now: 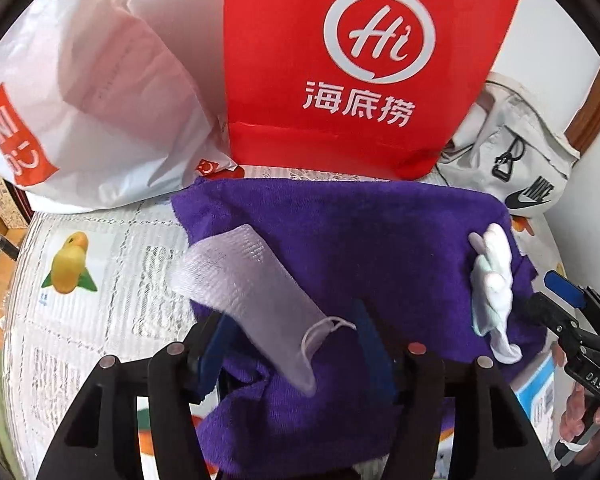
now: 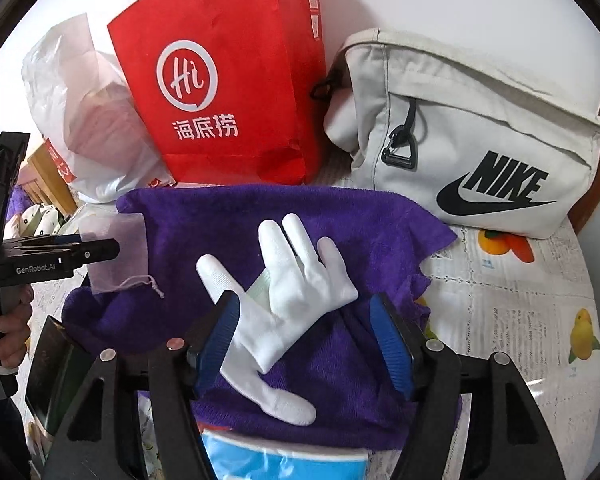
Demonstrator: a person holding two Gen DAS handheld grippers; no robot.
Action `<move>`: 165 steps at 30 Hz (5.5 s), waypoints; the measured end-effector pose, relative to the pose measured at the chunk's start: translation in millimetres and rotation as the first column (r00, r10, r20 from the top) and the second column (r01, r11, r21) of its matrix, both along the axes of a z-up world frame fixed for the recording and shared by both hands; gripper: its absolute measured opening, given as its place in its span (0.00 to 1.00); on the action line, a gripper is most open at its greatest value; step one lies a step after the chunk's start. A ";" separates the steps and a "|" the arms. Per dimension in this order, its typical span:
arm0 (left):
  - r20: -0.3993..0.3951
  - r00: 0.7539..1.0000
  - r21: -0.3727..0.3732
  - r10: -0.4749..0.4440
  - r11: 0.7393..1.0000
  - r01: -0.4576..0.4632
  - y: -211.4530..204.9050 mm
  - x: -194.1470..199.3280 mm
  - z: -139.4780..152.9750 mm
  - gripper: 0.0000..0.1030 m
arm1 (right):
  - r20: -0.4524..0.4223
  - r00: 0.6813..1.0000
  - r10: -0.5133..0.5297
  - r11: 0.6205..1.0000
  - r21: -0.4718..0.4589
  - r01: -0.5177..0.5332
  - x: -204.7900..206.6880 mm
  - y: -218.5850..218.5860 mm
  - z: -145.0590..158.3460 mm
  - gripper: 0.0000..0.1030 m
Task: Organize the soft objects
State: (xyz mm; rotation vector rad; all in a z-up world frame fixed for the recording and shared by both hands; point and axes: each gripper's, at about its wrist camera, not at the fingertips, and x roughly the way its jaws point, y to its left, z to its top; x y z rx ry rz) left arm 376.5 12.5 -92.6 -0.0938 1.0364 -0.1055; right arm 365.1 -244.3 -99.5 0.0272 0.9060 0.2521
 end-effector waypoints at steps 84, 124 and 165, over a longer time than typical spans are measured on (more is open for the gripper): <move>0.017 1.000 -0.193 -0.014 0.981 0.017 15.4 -255.0 -41.8 0.61 | 0.080 0.981 0.179 0.975 -0.145 -0.166 -303.3 40.0 -20.0 0.13; 0.191 0.981 -0.300 0.041 0.954 0.018 56.5 -291.1 7.9 0.07 | 0.092 0.995 0.040 0.999 -0.021 -0.038 -307.6 -2.7 -8.2 0.12; 0.295 0.955 -0.291 0.039 0.955 0.051 49.3 -295.4 69.8 0.03 | 0.196 0.980 0.017 1.000 0.011 -0.020 -307.9 -12.9 47.5 0.11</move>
